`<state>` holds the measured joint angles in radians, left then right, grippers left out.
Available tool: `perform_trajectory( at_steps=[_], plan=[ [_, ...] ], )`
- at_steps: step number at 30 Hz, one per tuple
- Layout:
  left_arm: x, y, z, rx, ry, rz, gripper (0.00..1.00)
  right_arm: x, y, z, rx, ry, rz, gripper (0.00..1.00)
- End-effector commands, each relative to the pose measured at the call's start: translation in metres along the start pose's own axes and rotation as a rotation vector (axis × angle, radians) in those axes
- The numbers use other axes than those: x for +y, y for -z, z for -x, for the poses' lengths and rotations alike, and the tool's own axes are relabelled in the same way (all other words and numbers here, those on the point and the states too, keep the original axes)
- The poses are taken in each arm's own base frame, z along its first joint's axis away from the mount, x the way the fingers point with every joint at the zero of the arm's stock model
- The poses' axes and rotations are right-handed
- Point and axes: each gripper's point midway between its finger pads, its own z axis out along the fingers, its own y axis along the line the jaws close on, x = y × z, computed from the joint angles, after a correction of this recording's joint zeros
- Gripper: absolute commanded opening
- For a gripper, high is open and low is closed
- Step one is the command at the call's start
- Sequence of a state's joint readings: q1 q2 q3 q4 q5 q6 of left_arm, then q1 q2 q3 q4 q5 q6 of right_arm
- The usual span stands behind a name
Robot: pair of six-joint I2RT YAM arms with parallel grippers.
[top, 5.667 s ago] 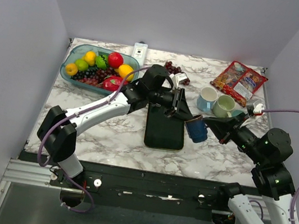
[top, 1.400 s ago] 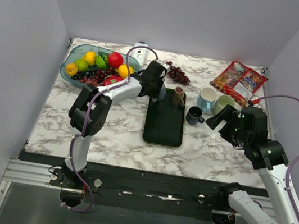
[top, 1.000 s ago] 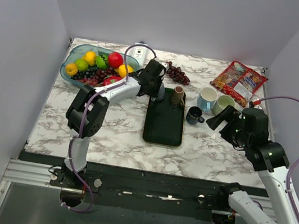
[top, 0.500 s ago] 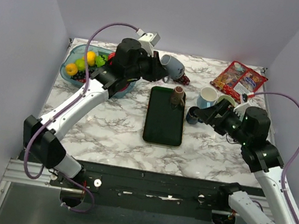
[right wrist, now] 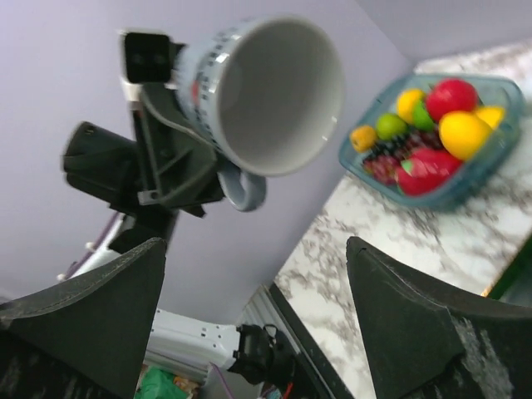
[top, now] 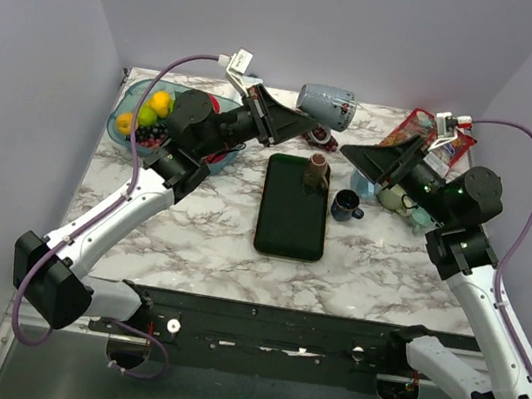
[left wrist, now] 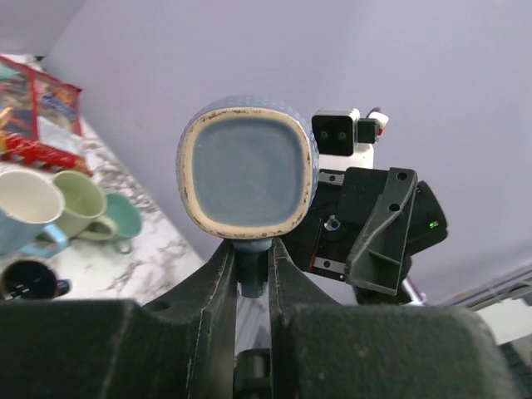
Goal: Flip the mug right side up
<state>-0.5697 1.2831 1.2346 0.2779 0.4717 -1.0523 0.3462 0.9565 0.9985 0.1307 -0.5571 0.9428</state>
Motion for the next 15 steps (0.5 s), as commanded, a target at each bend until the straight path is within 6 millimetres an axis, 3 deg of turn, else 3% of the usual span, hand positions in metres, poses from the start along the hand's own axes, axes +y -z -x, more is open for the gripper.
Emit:
perform_trajectory(
  at_steps=[1, 6, 15],
  plan=[
    [-0.071, 0.008, 0.032, -0.105, 0.039, -0.212, 0.0, 0.046, -0.004, 0.02, -0.038, 0.076, 0.176, 0.93],
    [-0.085, 0.004, 0.035, -0.13, 0.043, -0.245, 0.0, 0.053, -0.012, 0.027, -0.043, 0.074, 0.195, 0.85],
    [-0.099, -0.008, 0.016, -0.12, 0.025, -0.259, 0.0, 0.058, -0.019, 0.028, -0.046, 0.07, 0.205, 0.69]
  ],
)
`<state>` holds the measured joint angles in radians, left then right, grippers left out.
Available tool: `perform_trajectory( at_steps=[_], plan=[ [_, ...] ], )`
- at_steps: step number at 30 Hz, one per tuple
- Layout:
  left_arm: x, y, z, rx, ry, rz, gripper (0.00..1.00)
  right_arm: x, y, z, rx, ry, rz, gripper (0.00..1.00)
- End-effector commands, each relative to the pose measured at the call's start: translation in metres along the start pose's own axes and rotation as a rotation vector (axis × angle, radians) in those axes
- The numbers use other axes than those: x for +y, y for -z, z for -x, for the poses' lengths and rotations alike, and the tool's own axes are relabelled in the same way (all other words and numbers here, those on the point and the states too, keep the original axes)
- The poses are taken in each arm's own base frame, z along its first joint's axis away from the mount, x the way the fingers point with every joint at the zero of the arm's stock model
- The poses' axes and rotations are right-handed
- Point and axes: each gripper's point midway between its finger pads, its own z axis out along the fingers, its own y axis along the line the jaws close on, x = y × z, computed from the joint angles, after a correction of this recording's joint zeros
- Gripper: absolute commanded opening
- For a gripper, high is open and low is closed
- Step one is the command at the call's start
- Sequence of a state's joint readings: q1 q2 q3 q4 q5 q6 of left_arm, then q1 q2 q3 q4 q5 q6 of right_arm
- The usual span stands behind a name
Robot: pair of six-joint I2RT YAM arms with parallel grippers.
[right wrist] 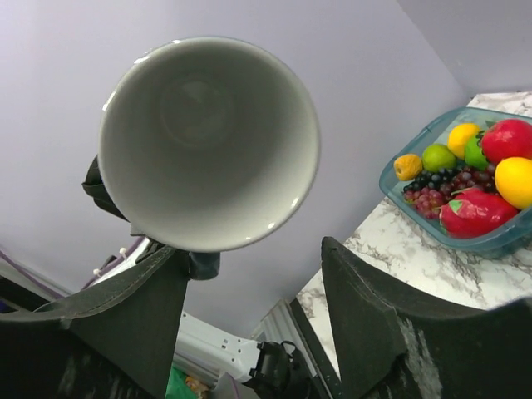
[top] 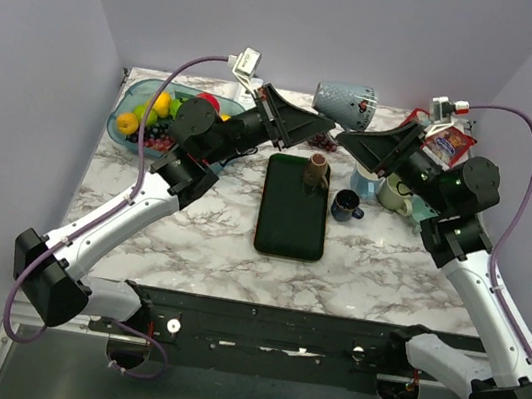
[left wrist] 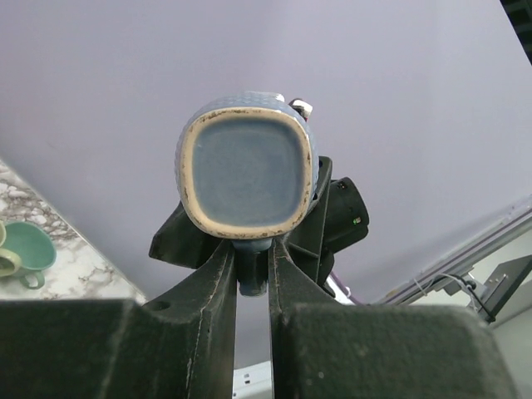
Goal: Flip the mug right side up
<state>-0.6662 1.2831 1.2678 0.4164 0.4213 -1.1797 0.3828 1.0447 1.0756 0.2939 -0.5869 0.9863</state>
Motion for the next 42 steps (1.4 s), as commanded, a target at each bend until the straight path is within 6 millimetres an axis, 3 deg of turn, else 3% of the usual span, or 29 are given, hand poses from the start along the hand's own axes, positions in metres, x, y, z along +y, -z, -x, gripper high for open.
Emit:
perform_trajectory(
  at_steps=[1, 7, 13, 14, 15, 17, 18, 20, 21, 22, 23, 24, 25, 26, 27, 28, 32, 34, 36, 37, 42],
  plan=[
    [-0.038, -0.007, 0.011, -0.066, -0.061, -0.097, 0.0, 0.022, -0.002, 0.01, -0.02, 0.039, 0.059, 0.67],
    [-0.042, -0.01, 0.003, -0.065, -0.086, -0.098, 0.0, 0.023, 0.003, 0.011, -0.046, 0.023, 0.058, 0.52],
    [-0.041, -0.01, -0.003, -0.056, -0.076, -0.1, 0.0, 0.024, 0.008, 0.012, -0.076, 0.011, 0.056, 0.19],
    [-0.04, -0.009, -0.005, -0.049, -0.074, -0.101, 0.0, 0.023, 0.009, 0.013, -0.081, 0.013, 0.049, 0.05],
    [-0.042, -0.009, -0.006, -0.047, -0.08, -0.108, 0.0, 0.024, 0.009, 0.013, -0.084, 0.02, 0.047, 0.01],
    [-0.043, -0.008, -0.005, -0.045, -0.106, -0.104, 0.0, 0.024, 0.013, 0.015, -0.098, 0.03, 0.029, 0.01],
    [-0.038, -0.008, -0.008, -0.036, -0.108, -0.085, 0.05, 0.024, 0.015, 0.016, -0.104, 0.051, 0.02, 0.01],
    [-0.035, -0.005, -0.007, -0.036, -0.157, -0.063, 0.29, 0.021, 0.022, 0.019, -0.123, 0.064, -0.036, 0.01],
    [-0.027, -0.004, -0.007, -0.034, -0.174, -0.024, 0.56, 0.018, 0.025, 0.022, -0.133, 0.098, -0.068, 0.01],
    [-0.024, -0.002, -0.008, -0.031, -0.196, -0.006, 0.64, 0.007, 0.029, 0.022, -0.14, 0.095, -0.143, 0.01],
    [-0.02, 0.0, -0.008, -0.026, -0.255, 0.01, 0.71, 0.009, 0.036, 0.025, -0.155, 0.115, -0.169, 0.01],
    [-0.006, 0.003, -0.013, 0.004, -0.267, 0.072, 0.79, 0.005, 0.041, 0.026, -0.158, 0.15, -0.208, 0.01],
    [0.003, 0.004, -0.013, 0.011, -0.281, 0.113, 0.89, -0.014, 0.051, 0.02, -0.141, 0.143, -0.315, 0.01],
    [0.01, 0.005, -0.013, 0.023, -0.302, 0.147, 0.93, -0.014, 0.059, 0.026, -0.152, 0.168, -0.364, 0.01],
    [0.029, 0.011, -0.021, 0.07, -0.332, 0.217, 0.99, -0.024, 0.067, 0.025, -0.142, 0.195, -0.432, 0.01],
    [0.041, 0.014, -0.019, 0.069, -0.349, 0.269, 0.99, -0.051, 0.086, 0.019, -0.133, 0.185, -0.589, 0.01],
    [0.079, 0.031, -0.028, 0.119, -0.4, 0.416, 0.99, -0.102, 0.145, 0.005, -0.11, 0.265, -0.913, 0.01],
    [0.093, 0.038, -0.031, 0.144, -0.418, 0.468, 0.99, -0.132, 0.18, -0.013, -0.046, 0.286, -1.093, 0.01],
    [0.108, 0.043, -0.035, 0.168, -0.427, 0.518, 0.99, -0.151, 0.201, -0.027, 0.0, 0.284, -1.198, 0.01],
    [0.111, 0.043, -0.036, 0.176, -0.438, 0.528, 0.99, -0.167, 0.215, -0.044, 0.05, 0.278, -1.268, 0.01],
    [0.139, 0.045, -0.042, 0.212, -0.435, 0.605, 0.99, -0.21, 0.233, -0.085, 0.158, 0.23, -1.364, 0.01]
  ],
)
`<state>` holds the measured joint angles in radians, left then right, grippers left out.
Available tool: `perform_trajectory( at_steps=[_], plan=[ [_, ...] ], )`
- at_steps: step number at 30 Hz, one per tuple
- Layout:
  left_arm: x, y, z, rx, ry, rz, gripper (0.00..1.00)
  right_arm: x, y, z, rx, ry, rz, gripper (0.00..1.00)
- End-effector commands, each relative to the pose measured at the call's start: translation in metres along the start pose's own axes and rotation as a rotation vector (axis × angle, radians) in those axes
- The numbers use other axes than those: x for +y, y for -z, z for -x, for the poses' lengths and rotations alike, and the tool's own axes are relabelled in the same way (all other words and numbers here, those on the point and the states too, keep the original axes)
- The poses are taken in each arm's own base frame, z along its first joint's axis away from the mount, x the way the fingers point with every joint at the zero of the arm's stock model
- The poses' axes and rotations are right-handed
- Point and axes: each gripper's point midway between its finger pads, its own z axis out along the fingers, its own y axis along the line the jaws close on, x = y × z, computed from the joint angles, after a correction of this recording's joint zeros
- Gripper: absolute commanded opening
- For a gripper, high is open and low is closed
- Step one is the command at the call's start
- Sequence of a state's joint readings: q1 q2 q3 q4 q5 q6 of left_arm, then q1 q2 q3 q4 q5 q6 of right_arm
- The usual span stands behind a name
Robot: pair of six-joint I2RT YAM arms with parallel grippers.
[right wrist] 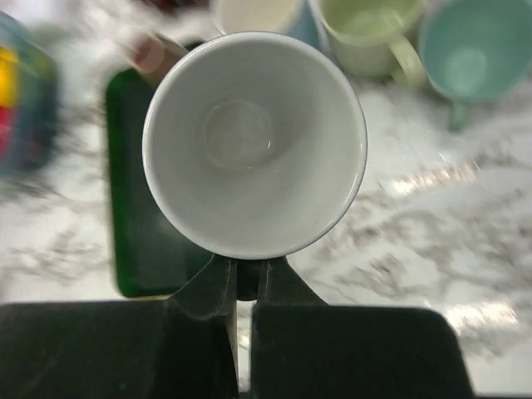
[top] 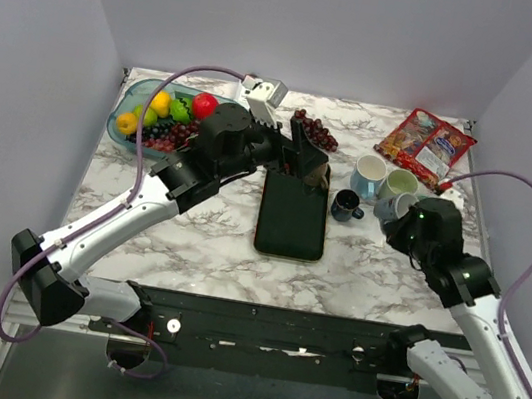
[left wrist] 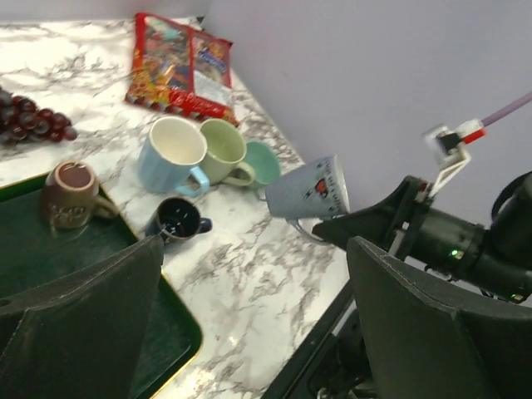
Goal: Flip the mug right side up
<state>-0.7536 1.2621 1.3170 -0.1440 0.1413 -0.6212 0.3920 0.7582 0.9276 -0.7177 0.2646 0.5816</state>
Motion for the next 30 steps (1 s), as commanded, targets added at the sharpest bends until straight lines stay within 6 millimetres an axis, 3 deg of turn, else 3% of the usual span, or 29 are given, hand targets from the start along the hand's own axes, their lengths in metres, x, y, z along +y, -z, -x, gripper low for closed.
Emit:
perform_trajectory(
  at_steps=[1, 5, 9, 19, 27, 28, 30],
  plan=[
    [0.035, -0.011, -0.02, 0.065, -0.041, 0.127, 0.99, -0.043, -0.02, -0.038, 0.085, 0.059, -0.195, 0.01],
    [0.046, -0.022, -0.033, 0.115, -0.037, 0.159, 0.99, -0.062, -0.043, -0.062, 0.161, 0.095, -0.307, 0.01],
    [0.053, -0.027, -0.038, 0.137, -0.038, 0.173, 0.99, -0.071, -0.06, -0.065, 0.174, 0.132, -0.385, 0.01],
    [0.071, -0.032, -0.044, 0.164, -0.029, 0.21, 0.99, -0.06, -0.111, -0.063, 0.143, 0.231, -0.374, 0.01],
    [0.087, -0.031, -0.049, 0.185, -0.023, 0.247, 0.99, -0.061, -0.139, -0.078, 0.201, 0.306, -0.403, 0.01],
    [0.089, -0.031, -0.048, 0.182, -0.022, 0.253, 0.99, -0.061, -0.139, -0.078, 0.206, 0.307, -0.408, 0.02],
    [0.092, -0.031, -0.049, 0.187, -0.02, 0.259, 0.99, -0.06, -0.139, -0.08, 0.22, 0.304, -0.405, 0.19]
  ],
)
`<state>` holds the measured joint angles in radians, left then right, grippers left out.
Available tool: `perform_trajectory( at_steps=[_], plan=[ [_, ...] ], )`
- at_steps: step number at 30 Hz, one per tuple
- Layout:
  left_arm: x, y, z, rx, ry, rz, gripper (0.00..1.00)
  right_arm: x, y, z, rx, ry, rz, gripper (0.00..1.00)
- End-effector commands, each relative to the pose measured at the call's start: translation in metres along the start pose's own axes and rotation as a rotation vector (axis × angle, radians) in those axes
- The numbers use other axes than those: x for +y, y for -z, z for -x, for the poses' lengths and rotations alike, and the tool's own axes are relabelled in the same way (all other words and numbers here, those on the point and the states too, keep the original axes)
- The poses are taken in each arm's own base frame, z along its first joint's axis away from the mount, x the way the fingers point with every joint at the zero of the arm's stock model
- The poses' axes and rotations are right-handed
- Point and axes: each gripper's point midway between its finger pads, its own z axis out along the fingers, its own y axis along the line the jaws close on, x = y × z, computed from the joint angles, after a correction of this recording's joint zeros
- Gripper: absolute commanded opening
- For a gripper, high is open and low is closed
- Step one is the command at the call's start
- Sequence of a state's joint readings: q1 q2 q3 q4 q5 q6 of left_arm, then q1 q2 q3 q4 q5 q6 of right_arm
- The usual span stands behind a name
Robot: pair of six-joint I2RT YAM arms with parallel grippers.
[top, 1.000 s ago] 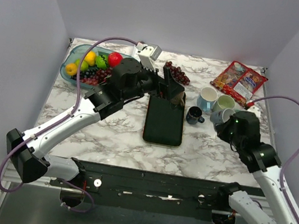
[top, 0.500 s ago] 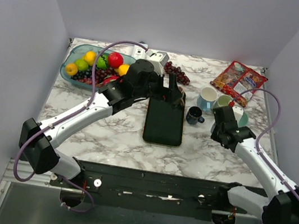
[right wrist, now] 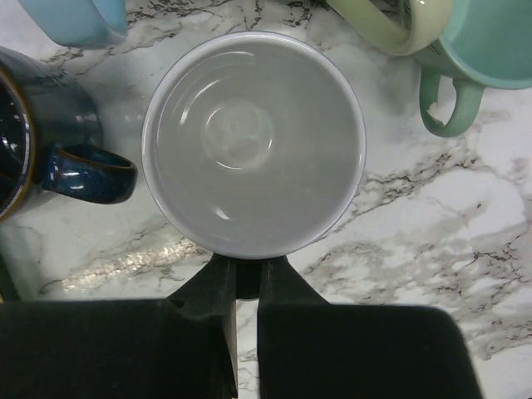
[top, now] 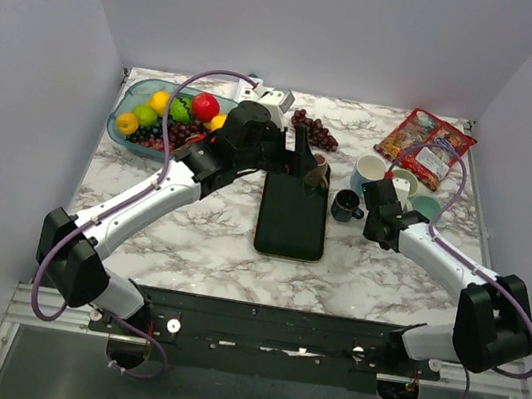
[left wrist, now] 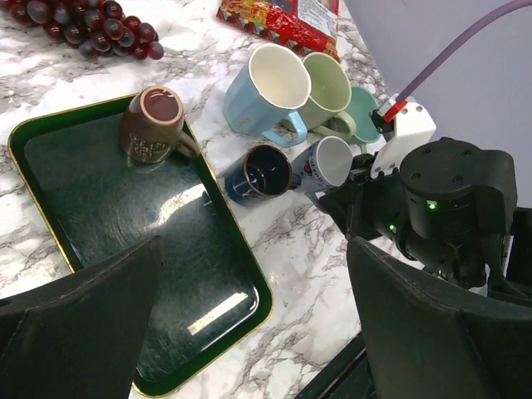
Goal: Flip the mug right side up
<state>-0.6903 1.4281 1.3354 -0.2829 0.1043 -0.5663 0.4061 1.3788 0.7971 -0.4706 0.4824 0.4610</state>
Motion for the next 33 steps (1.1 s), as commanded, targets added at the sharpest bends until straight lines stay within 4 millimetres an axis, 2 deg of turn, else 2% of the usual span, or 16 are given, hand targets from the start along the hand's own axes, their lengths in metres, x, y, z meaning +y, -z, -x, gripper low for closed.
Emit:
perform_trajectory(
  at_steps=[1, 2, 5, 9, 14, 16, 19, 20, 21, 22, 23, 24, 26, 28, 29, 33],
  plan=[
    [0.009, -0.002, 0.005, -0.002, -0.008, 0.033, 0.99, 0.006, 0.002, 0.027, -0.078, -0.026, -0.004, 0.28],
    [0.01, -0.003, 0.003, 0.002, -0.008, 0.037, 0.99, 0.007, 0.003, 0.027, -0.078, -0.03, 0.001, 0.38],
    [0.015, -0.006, 0.0, 0.011, 0.001, 0.047, 0.99, 0.008, 0.006, 0.025, -0.072, -0.039, 0.018, 0.53],
    [0.025, -0.012, -0.005, 0.027, 0.015, 0.084, 0.99, 0.01, 0.019, 0.024, -0.052, -0.059, 0.058, 0.66],
    [0.053, -0.033, -0.024, 0.084, 0.075, 0.222, 0.99, 0.006, 0.062, 0.034, -0.064, -0.136, 0.143, 0.77],
    [0.059, -0.042, -0.03, 0.107, 0.141, 0.275, 0.99, 0.0, 0.073, 0.033, -0.064, -0.153, 0.145, 0.8],
    [0.066, -0.069, -0.044, 0.12, 0.216, 0.356, 0.99, -0.011, 0.093, 0.036, -0.091, -0.181, 0.156, 0.83],
    [0.073, -0.084, -0.057, 0.144, 0.221, 0.39, 0.99, -0.013, 0.097, 0.035, -0.09, -0.188, 0.159, 0.83],
    [0.068, -0.091, -0.051, 0.133, 0.227, 0.402, 0.99, -0.016, 0.103, 0.037, -0.107, -0.201, 0.164, 0.84],
    [0.065, -0.098, -0.055, 0.127, 0.253, 0.428, 0.99, -0.019, 0.106, 0.034, -0.098, -0.207, 0.16, 0.84],
    [0.076, -0.112, -0.067, 0.139, 0.253, 0.479, 0.99, -0.02, 0.109, 0.032, -0.096, -0.212, 0.166, 0.84],
    [0.071, -0.118, -0.059, 0.119, 0.268, 0.486, 0.99, -0.022, 0.111, 0.03, -0.095, -0.218, 0.17, 0.84],
    [0.076, -0.135, -0.072, 0.118, 0.316, 0.541, 0.98, -0.025, 0.117, 0.025, -0.095, -0.233, 0.181, 0.84],
    [0.073, -0.144, -0.068, 0.095, 0.341, 0.562, 0.96, -0.029, 0.121, 0.02, -0.099, -0.244, 0.192, 0.84],
    [0.075, -0.151, -0.078, 0.095, 0.36, 0.586, 0.95, -0.029, 0.122, 0.016, -0.095, -0.246, 0.199, 0.84],
    [0.079, -0.163, -0.083, 0.074, 0.389, 0.648, 0.93, -0.036, 0.123, 0.006, -0.099, -0.254, 0.199, 0.84]
  ],
)
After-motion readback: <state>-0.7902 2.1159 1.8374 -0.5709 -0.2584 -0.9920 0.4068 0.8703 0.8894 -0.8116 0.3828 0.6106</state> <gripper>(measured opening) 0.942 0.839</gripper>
